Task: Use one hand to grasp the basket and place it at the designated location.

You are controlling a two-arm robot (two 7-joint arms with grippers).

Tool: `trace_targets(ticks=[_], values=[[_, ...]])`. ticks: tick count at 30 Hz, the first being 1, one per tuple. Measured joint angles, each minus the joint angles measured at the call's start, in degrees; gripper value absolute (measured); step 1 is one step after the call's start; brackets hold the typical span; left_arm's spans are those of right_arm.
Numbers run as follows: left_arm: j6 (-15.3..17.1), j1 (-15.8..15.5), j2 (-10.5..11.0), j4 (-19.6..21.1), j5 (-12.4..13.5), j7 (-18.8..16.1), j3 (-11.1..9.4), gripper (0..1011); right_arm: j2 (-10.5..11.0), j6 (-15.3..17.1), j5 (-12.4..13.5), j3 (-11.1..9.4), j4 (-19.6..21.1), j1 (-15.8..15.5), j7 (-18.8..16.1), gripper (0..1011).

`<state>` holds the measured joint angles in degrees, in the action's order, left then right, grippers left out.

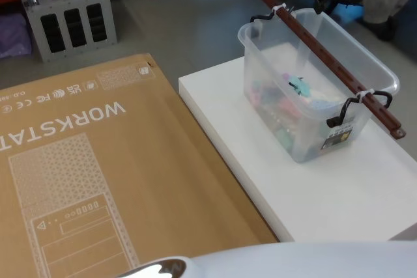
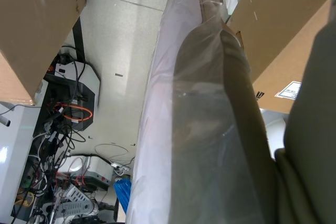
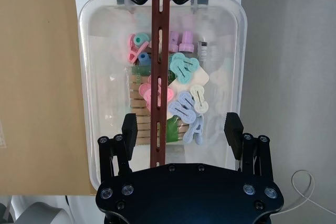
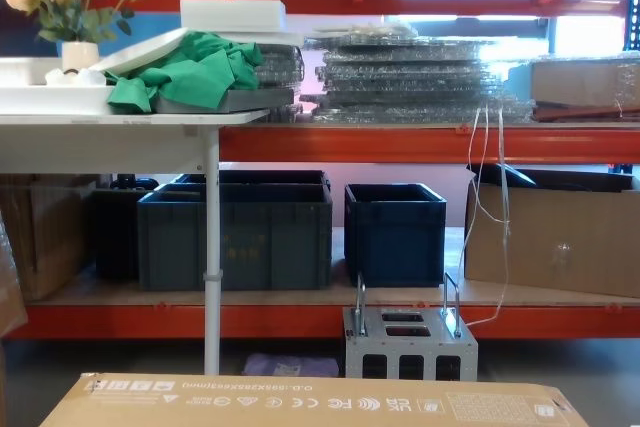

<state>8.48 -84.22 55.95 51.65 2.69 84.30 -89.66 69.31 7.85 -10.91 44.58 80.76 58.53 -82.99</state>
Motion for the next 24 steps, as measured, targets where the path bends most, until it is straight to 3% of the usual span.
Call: trace_targets(ticks=[24], values=[[0.00,0.00,0.00,0.00,0.00,0.00,0.00,0,0.00,0.00,0.00,0.00,0.00,0.00,0.00,1001]])
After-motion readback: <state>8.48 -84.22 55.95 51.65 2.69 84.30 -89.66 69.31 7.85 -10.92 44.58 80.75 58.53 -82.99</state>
